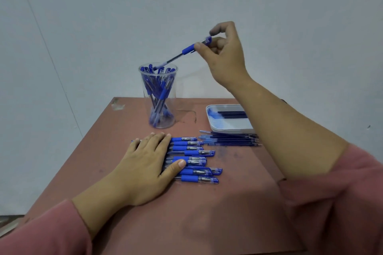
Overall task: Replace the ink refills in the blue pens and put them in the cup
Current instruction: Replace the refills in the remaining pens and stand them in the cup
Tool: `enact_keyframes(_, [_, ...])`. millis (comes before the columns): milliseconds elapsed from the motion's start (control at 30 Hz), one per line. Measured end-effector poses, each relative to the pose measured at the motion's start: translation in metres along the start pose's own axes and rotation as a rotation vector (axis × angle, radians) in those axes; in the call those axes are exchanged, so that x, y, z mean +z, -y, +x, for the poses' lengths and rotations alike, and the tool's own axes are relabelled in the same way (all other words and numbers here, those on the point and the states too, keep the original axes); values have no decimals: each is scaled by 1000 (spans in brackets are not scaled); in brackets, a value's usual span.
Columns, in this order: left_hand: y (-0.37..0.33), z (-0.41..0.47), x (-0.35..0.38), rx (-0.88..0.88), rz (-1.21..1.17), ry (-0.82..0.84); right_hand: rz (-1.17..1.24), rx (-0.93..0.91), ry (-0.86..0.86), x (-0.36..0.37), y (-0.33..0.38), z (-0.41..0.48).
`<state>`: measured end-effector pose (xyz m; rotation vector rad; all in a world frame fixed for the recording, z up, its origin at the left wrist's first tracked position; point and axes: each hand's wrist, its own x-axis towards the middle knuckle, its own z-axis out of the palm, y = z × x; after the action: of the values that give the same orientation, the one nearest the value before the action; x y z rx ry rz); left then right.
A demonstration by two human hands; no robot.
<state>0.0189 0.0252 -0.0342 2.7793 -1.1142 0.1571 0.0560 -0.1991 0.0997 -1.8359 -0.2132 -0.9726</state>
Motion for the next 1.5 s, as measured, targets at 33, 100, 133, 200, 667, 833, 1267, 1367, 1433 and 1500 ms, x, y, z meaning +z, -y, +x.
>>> enact_keyframes(33, [1,0,1,3,-2,-4,-21,-5,19,6,-3,2])
enact_keyframes(100, [2,1,1,8,-11,-10,-72,-18,44,18,-8,5])
enact_keyframes(133, [2,1,2,8,-18,-9,-94,-29,59,23,-10,6])
enact_keyframes(200, [2,2,2,5,-21,-2,-137,-60,107,33,-14,5])
enact_keyframes(667, [3,3,3,7,1,-6,-411,-43,442,40,-32,-14])
enact_keyframes(833, [2,2,1,5,-3,-9,-393,-56,389,27,-27,-24])
enact_keyframes(1267, [1,3,1,-10,-22,-9,-645,6,758,-65,-24,-125])
enact_keyframes(1367, [0,3,-1,-12,-12,-6,-681,44,795,-65,-28,-129])
enact_keyframes(1433, [0,2,-2,-15,-17,-4,-700,48,804,-61,-30,-129])
enact_keyframes(1500, [-1,2,-2,-16,-12,0,-743,30,818,-56,-32,-130])
